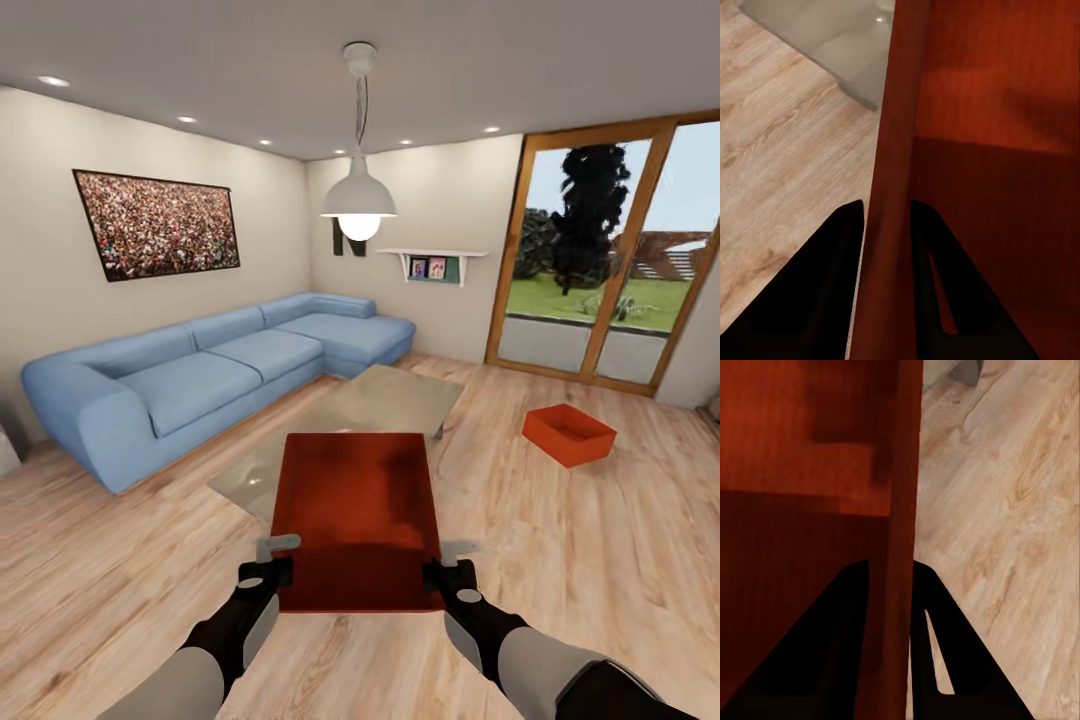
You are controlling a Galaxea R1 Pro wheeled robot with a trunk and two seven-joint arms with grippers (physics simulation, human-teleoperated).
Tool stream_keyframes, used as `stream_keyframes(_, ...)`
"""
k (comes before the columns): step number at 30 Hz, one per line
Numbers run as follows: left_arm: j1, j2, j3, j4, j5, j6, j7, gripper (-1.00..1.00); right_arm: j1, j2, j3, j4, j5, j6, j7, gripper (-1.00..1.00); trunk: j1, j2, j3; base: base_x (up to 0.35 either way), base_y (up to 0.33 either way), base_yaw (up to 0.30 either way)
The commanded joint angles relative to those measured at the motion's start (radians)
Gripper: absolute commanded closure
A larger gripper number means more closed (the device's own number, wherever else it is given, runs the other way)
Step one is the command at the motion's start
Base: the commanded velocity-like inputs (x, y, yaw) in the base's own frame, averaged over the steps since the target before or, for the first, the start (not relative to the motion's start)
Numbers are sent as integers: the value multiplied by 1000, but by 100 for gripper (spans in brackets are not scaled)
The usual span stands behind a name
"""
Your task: Move the two storage containers from the living room to the garage. In the garage, place one container on the floor and stack the other container on top of it (either order is fine).
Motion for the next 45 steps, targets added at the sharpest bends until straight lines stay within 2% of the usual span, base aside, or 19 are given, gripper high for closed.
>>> stream_keyframes(1,-1,3,69,-23,-15,-7,10,100,0,0,-39,2,-16,-3,-3,100,0,-1,-2,0,0,300)
stream_keyframes(45,-1,11,69,-22,-17,-7,10,100,0,0,-39,3,-15,-3,-4,100,0,-1,-2,0,0,300)
